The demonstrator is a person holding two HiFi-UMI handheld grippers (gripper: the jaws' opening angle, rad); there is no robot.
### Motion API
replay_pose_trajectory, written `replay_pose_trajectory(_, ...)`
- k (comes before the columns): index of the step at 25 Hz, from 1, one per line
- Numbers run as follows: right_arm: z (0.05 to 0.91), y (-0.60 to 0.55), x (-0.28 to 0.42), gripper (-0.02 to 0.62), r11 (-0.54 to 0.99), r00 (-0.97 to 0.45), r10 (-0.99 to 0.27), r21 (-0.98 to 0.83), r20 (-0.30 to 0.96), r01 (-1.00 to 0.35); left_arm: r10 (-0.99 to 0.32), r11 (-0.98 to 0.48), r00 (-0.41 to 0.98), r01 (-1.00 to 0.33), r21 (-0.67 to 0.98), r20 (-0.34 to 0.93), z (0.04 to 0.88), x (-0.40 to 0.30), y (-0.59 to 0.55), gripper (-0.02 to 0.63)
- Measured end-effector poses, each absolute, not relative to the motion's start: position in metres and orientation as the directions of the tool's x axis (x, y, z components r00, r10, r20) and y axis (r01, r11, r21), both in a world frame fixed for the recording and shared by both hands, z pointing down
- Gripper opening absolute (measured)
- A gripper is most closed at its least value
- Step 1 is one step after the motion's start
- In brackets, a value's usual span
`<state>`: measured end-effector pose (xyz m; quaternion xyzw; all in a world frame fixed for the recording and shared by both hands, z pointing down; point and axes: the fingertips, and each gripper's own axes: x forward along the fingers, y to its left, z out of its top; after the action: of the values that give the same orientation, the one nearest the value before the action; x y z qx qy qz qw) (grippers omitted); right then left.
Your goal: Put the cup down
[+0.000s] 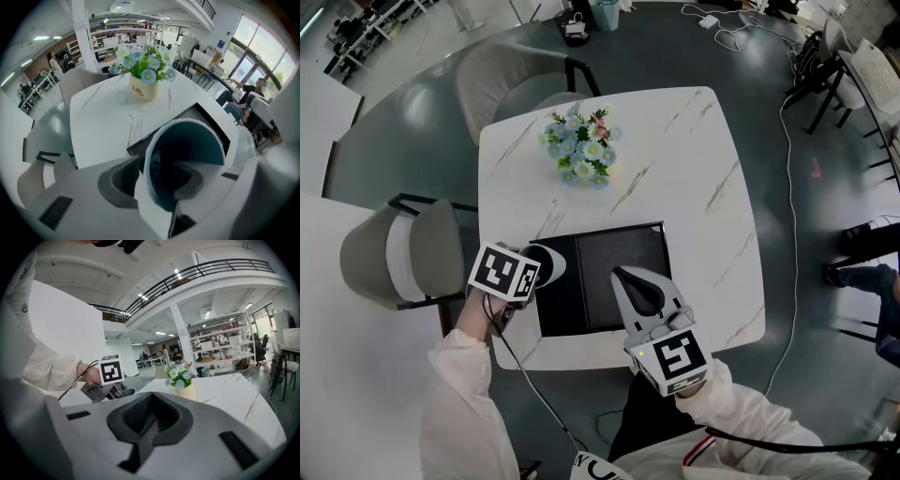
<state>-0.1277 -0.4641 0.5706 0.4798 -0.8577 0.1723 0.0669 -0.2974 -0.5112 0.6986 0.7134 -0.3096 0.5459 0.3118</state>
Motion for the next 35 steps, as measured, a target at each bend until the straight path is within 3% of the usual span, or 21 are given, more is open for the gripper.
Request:
replay_pose_trajectory(19,0.553,-0.436,-0.120,0.005,0.478,-0.521,-0.812,-0.211,0.265,-0.853,-0.172,-0.595,0.224,-0.800,0.079,0.959,0.670,-0.300,-0.508,0.126)
replay_pose_trajectory(35,0.515,-0.400,-0.108,0.005,0.474,-0.504,-0.828,-0.172,0.245,-0.863,-0.330,-0.539,0.309,-0.837,0.091,0.892,0.592,-0.301,-0.491,0.126)
